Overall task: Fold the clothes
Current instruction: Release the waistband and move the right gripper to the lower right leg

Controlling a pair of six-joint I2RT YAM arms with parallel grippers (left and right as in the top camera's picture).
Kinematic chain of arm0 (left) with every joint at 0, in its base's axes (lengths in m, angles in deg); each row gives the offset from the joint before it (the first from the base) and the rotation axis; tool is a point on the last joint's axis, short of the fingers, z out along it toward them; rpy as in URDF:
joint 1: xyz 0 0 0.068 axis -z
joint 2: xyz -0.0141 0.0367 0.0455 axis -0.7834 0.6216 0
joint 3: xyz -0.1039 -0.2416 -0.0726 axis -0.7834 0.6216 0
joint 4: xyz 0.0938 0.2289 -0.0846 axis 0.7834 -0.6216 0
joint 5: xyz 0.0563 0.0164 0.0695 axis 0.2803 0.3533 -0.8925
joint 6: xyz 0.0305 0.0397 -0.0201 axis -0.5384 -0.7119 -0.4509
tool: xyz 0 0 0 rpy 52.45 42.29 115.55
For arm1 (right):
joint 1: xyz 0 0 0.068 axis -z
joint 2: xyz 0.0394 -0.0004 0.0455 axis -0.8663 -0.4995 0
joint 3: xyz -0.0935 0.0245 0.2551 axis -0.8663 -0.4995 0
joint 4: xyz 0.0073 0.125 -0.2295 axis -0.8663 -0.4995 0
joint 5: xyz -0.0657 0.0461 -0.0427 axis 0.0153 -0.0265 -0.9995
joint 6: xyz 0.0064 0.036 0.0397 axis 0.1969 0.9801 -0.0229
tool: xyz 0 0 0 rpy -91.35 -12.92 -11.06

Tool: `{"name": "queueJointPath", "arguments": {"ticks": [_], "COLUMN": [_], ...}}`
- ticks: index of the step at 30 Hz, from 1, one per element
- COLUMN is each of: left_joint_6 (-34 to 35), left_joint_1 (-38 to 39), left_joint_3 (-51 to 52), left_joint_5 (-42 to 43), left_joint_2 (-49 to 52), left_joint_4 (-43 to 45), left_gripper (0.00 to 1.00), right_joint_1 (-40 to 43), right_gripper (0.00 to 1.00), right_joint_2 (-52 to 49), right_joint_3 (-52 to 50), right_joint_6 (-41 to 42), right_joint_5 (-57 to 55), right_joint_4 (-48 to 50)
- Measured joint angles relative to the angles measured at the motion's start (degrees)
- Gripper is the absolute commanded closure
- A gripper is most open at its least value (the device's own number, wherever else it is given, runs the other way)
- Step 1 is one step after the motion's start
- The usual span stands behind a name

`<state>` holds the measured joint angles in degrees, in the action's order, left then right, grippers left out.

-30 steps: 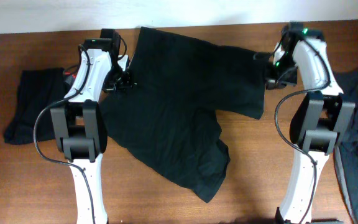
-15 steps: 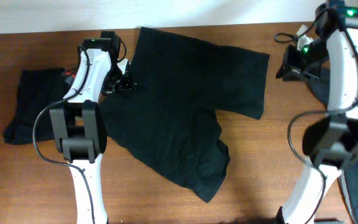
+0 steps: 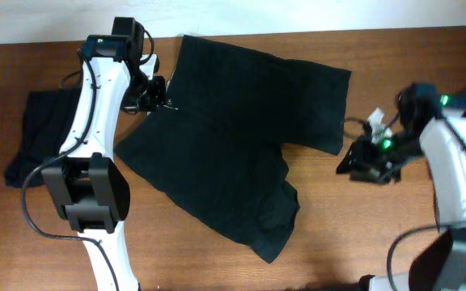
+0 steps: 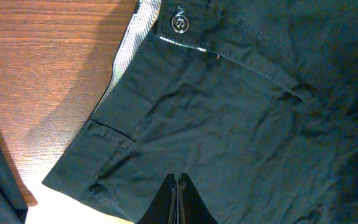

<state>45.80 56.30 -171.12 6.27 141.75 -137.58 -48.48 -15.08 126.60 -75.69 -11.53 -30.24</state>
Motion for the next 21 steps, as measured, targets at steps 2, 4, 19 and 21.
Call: {"name": "queueJointPath", "arguments": {"ticks": [2,4,19,21], "left_joint_6": [0.0,0.0,0.2,0.2], "left_joint_1": [0.0,0.0,0.0,0.0], "left_joint_3": [0.0,0.0,0.0,0.0], "left_joint_5": [0.0,0.0,0.0,0.0], "left_joint_2": [0.0,0.0,0.0,0.0], "left_joint_4": [-0.1,-0.3,-0.8,-0.8], "left_gripper": [0.92,0.88,0.85,0.85], "right_joint_1": [0.2,0.5,3.4,3.4], "right_gripper": [0.59,0.59,0.43,0.43], "right_joint_2": [2.0,2.8,2.5,2.5], "right_joint_3": [-5.8,-11.8,-38.8,-39.5], "right_joint_6": [0.4,0.6,11.1,12.1], "right_joint_5": [2.5,6.9,30.3,30.6], "right_joint_4": [4.5,9.7,42.0,42.9]}}
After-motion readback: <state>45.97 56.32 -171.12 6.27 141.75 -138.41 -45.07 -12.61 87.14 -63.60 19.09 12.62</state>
